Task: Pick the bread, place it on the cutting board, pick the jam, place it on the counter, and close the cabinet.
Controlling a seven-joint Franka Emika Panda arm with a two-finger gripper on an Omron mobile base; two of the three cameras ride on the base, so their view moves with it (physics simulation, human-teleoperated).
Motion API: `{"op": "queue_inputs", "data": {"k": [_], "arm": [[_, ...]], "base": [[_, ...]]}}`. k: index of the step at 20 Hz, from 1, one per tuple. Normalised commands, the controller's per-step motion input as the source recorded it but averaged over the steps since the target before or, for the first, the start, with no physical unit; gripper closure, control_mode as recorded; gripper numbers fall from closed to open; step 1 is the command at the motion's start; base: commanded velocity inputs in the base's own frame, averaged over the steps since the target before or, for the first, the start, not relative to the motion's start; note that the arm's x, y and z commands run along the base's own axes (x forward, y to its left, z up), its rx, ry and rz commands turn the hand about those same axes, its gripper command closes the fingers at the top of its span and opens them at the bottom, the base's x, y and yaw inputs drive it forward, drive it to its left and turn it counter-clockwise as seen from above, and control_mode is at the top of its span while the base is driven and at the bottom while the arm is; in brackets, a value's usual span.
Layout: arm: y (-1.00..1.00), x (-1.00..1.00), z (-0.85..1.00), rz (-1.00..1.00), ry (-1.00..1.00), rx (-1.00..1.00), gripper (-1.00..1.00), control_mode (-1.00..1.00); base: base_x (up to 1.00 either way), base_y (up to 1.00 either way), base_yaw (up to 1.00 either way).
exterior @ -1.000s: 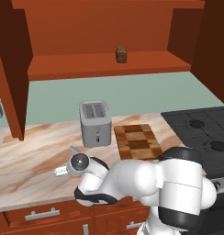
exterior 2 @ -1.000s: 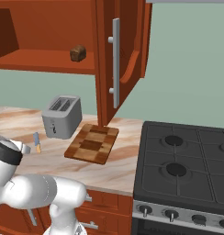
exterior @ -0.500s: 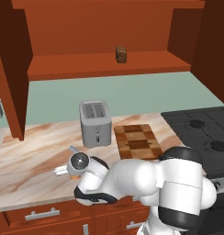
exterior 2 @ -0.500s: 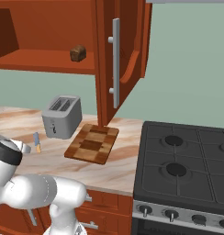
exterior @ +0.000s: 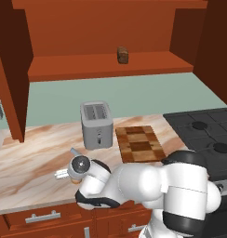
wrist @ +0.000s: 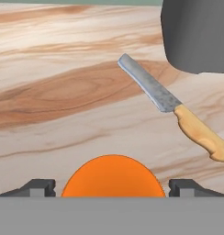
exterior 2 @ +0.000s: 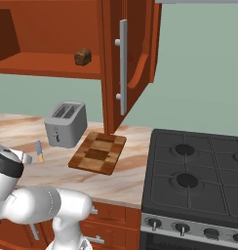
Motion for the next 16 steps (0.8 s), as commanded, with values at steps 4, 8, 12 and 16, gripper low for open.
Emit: {"op": "queue_inputs", "data": {"k": [4,8,12,16], "arm": [[-0.01,0.00,0.01,0.00,0.00,0.00,-1.00,-1.00],[-0.11,0.00,0.03,0.00,0.00,0.00,-1.00,-1.00],[-0.13,0.00,0.02,0.00,0.00,0.00,-1.00,-1.00],[-0.14,0.00,0.05,0.00,0.00,0.00,-1.00,-1.00]], "base": [[0.00,0.00,0.00],[0.00,0.00,0.00],[0.00,0.00,0.00],[0.00,0.00,0.00]]}}
